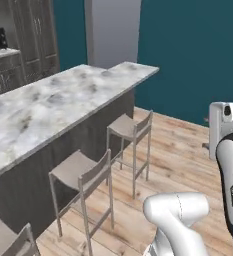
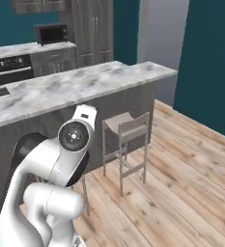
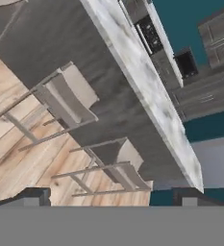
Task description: Gather the garlic and bell pepper from the fridge and place them on a tray on the dining counter. Then gather the steaks from the fridge and place them on the other tray.
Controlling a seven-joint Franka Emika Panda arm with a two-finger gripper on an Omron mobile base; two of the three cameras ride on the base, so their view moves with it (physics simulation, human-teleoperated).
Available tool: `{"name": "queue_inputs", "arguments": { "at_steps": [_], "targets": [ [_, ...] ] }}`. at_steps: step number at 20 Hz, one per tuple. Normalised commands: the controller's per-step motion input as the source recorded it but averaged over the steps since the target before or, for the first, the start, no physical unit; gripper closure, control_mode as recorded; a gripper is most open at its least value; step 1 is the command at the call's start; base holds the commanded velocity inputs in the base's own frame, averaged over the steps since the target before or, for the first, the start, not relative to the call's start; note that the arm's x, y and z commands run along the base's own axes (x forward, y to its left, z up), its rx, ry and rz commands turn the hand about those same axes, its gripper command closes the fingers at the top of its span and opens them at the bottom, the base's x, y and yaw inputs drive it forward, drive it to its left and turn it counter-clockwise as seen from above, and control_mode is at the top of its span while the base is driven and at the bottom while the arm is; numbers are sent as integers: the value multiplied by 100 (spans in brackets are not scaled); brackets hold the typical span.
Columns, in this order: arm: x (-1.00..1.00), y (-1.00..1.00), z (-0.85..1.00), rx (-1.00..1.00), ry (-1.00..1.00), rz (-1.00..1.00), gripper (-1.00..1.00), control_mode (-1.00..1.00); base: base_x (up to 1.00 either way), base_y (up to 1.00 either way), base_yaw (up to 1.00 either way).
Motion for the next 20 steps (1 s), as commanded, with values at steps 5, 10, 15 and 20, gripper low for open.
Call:
{"name": "queue_inputs", "arguments": {
  "at_steps": [5, 10, 15, 20],
  "targets": [
    [0, 0, 0, 0, 0, 0, -100, 100, 31, -100, -58],
    [0, 0, 0, 0, 0, 0, -100, 100, 14, -100, -51],
    [0, 0, 0, 0, 0, 0, -100, 100, 16, -80, -47],
    [0, 0, 0, 0, 0, 0, -100, 100, 43, -36, -34]
  ]
}}
